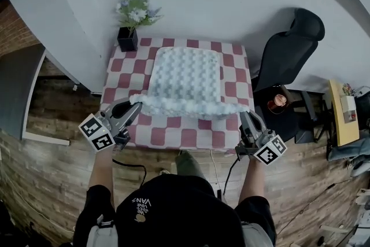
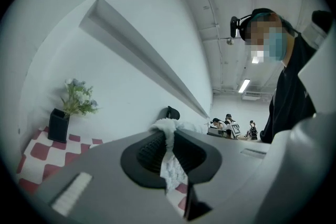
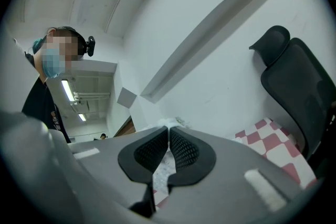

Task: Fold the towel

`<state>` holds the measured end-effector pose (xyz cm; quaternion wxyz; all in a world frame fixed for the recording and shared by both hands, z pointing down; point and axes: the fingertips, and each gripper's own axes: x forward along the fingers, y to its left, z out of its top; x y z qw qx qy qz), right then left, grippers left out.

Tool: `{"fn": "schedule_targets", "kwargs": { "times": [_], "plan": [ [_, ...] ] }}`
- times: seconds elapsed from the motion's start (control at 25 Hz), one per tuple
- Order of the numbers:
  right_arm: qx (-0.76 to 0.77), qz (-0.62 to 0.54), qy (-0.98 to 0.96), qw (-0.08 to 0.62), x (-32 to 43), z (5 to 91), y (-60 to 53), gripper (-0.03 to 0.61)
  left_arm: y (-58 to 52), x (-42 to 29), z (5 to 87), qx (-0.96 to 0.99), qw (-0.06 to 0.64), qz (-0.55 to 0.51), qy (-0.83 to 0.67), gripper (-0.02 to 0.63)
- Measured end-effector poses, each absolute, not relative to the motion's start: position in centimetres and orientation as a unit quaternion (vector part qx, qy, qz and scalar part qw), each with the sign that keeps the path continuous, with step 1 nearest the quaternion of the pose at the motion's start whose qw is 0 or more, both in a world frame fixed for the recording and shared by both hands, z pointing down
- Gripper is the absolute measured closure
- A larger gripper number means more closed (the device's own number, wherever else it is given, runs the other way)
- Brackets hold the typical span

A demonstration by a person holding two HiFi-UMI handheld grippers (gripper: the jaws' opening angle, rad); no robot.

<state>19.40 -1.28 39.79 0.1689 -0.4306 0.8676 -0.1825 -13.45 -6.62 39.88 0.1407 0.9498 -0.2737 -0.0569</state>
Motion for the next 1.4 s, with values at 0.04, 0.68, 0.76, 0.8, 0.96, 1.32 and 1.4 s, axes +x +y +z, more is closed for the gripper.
{"fn": "schedule_targets", "kwargs": {
  "times": [0.04,0.68,0.76,0.8,0.96,1.32,1.4],
  "plan": [
    [-0.431,-0.186,0.867,0.167,19.6,40.0,-2.7,0.563,-8.1,-13.2,40.2,0.948,0.147,-0.056,-0.278,0.581],
    [-0.442,-0.299,0.84,0.1,22.5,50.1,-24.2,0.563,-28.9,-10.3,51.1,0.891,0.281,-0.001,-0.358,0.58],
    [-0.446,-0.316,0.833,0.087,22.7,52.2,-26.2,0.563,-30.8,-10.1,52.9,0.881,0.298,0.01,-0.368,0.58],
    [-0.448,-0.324,0.829,0.082,22.8,53.2,-27.2,0.563,-31.8,-10.0,53.8,0.876,0.306,0.015,-0.374,0.58],
    [-0.454,-0.362,0.811,0.068,22.8,57.1,-30.5,0.563,-35.1,-9.9,57.2,0.852,0.348,0.033,-0.39,0.579],
    [-0.472,-0.45,0.757,0.041,23.6,63.0,-35.8,0.541,-40.4,-9.7,61.9,0.77,0.492,-0.033,-0.404,0.445],
    [-0.467,-0.462,0.753,0.043,23.3,63.0,-36.5,0.484,-41.2,-10.2,62.4,0.751,0.509,-0.044,-0.417,0.421]
  ]
}}
